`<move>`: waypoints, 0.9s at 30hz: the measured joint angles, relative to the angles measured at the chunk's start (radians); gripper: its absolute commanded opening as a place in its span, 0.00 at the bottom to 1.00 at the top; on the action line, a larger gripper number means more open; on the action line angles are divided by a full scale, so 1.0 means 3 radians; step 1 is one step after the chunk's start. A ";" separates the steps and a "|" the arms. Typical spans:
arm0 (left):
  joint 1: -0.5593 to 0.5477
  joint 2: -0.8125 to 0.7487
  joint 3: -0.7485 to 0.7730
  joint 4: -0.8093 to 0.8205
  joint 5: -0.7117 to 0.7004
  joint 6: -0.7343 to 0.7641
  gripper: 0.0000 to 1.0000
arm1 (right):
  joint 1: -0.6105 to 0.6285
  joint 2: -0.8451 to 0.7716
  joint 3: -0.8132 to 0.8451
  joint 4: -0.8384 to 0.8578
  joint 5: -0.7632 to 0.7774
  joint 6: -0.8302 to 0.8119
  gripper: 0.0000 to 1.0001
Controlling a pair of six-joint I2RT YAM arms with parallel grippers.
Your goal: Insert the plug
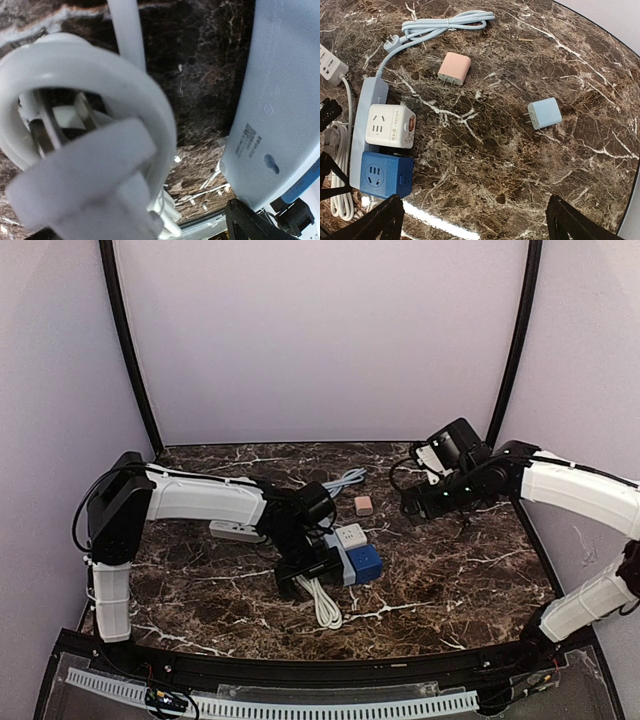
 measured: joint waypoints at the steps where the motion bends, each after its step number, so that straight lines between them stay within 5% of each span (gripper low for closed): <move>1: 0.0003 -0.0013 0.0003 -0.0017 -0.0014 0.0031 0.97 | -0.0001 0.0031 0.0025 0.0009 -0.0025 0.0018 0.99; 27: 0.0476 -0.1062 0.0429 -0.0806 -0.0980 0.1387 0.97 | -0.0017 0.0841 0.0680 0.0211 -0.0231 0.0333 0.99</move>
